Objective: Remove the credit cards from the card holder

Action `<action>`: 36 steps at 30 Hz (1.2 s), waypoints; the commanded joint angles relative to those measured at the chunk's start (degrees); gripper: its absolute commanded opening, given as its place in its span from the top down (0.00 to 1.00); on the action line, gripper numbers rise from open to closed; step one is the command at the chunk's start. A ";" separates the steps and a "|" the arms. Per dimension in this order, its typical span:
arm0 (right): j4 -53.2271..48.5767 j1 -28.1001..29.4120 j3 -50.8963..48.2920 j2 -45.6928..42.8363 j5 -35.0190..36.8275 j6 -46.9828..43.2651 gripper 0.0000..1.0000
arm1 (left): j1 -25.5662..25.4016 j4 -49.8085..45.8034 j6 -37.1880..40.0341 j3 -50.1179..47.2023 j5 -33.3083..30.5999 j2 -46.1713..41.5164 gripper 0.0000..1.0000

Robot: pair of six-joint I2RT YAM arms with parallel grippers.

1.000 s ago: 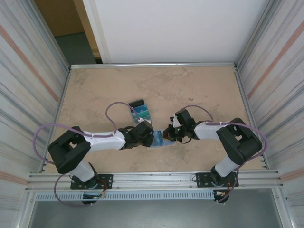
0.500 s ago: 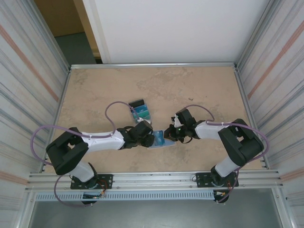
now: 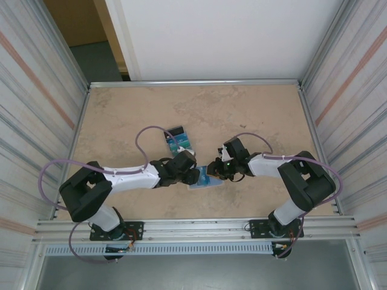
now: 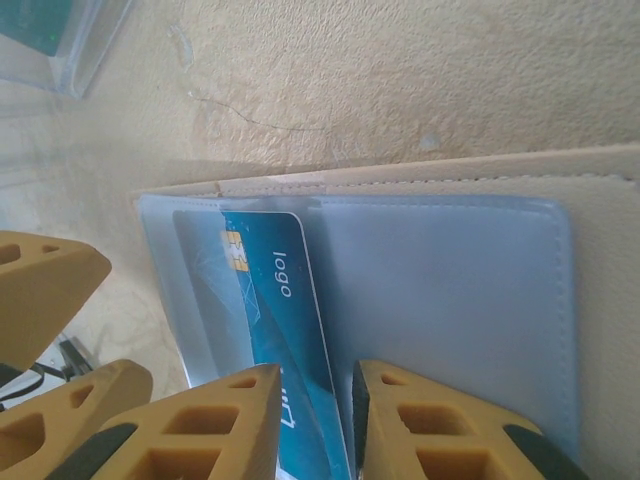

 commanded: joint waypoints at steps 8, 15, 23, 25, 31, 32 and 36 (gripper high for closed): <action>3.19 -0.83 -1.71 0.17 -1.82 2.12 0.74 | 0.07 -2.71 1.43 2.26 0.71 3.07 0.41; 9.48 -1.73 -3.92 1.99 -5.01 4.55 0.75 | -0.07 -6.74 1.73 3.83 1.53 5.13 0.44; 16.22 -2.27 -5.11 2.82 -8.84 6.71 0.78 | -0.10 -7.56 1.80 3.69 1.52 5.52 0.47; 17.49 -2.43 -5.29 2.64 -9.52 7.08 0.78 | -0.05 -7.35 1.71 3.66 1.63 5.84 0.49; 21.25 -2.69 -6.08 2.30 -11.75 7.60 0.79 | -0.09 -6.87 1.62 3.91 1.92 6.94 0.51; 21.85 -2.63 -6.25 2.38 -12.08 7.56 0.79 | -0.02 -6.86 1.62 3.93 2.00 7.02 0.51; 24.33 -2.63 -6.79 3.18 -13.17 8.08 0.79 | -0.04 -6.47 1.43 3.91 2.33 7.37 0.52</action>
